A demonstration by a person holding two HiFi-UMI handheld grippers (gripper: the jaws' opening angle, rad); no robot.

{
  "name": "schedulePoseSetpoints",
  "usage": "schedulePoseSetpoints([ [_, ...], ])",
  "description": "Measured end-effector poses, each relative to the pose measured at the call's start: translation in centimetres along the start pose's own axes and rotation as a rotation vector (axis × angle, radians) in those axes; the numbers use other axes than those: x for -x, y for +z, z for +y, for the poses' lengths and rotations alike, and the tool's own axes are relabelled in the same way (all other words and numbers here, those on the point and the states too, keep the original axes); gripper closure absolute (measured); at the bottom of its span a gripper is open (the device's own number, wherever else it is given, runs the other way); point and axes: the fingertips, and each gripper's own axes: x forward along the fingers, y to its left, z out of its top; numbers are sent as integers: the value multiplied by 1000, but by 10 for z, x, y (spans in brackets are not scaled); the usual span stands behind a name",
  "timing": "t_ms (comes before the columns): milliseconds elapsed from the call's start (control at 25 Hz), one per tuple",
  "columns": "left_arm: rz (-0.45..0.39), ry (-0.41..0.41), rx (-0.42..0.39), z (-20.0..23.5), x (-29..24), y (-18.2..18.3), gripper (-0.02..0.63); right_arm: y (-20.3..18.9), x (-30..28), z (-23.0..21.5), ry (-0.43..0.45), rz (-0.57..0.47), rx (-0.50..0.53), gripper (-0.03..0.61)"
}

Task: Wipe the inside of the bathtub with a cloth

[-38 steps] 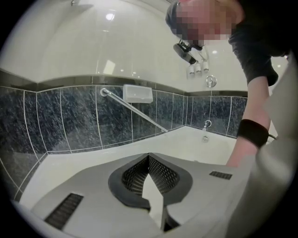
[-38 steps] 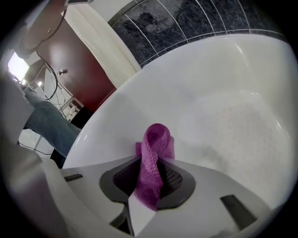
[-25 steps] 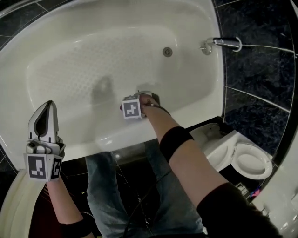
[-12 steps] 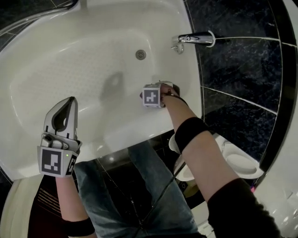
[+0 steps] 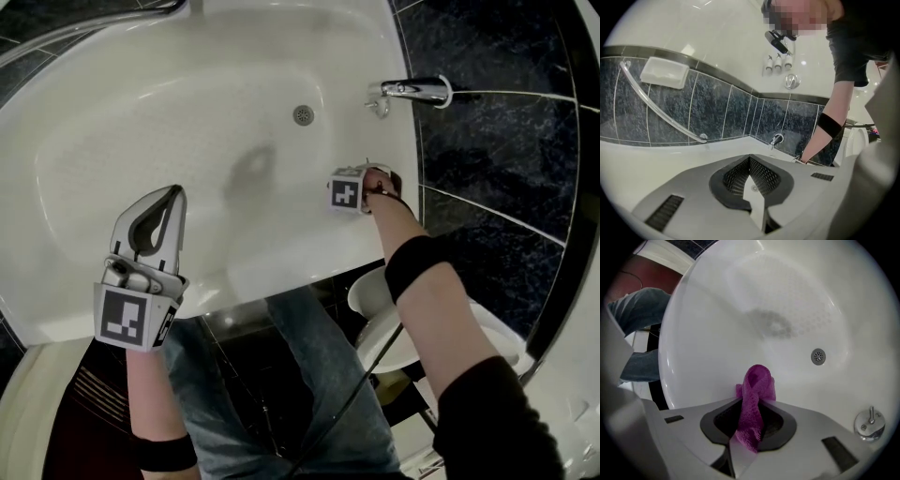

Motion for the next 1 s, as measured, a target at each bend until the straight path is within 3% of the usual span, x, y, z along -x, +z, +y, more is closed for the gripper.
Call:
schedulePoseSetpoints([
  [120,6,18,-5,12,19,-3,615,26,9,-2,-60,-27,23,474],
  [200,11,32,-8,22,36,-4,615,65,23,-1,-107,-118,16,472],
  [400,47,115,-7,71,98,-11,616,244,111,41,-51,-566,10,469],
  [480,52,149,-12,96,127,-19,617,315,139,71,-11,-675,48,469],
  [720,88,245,4,158,209,-54,617,482,159,164,91,-727,239,468],
  [1000,142,317,50,208,274,-105,617,599,154,219,159,-722,280,468],
])
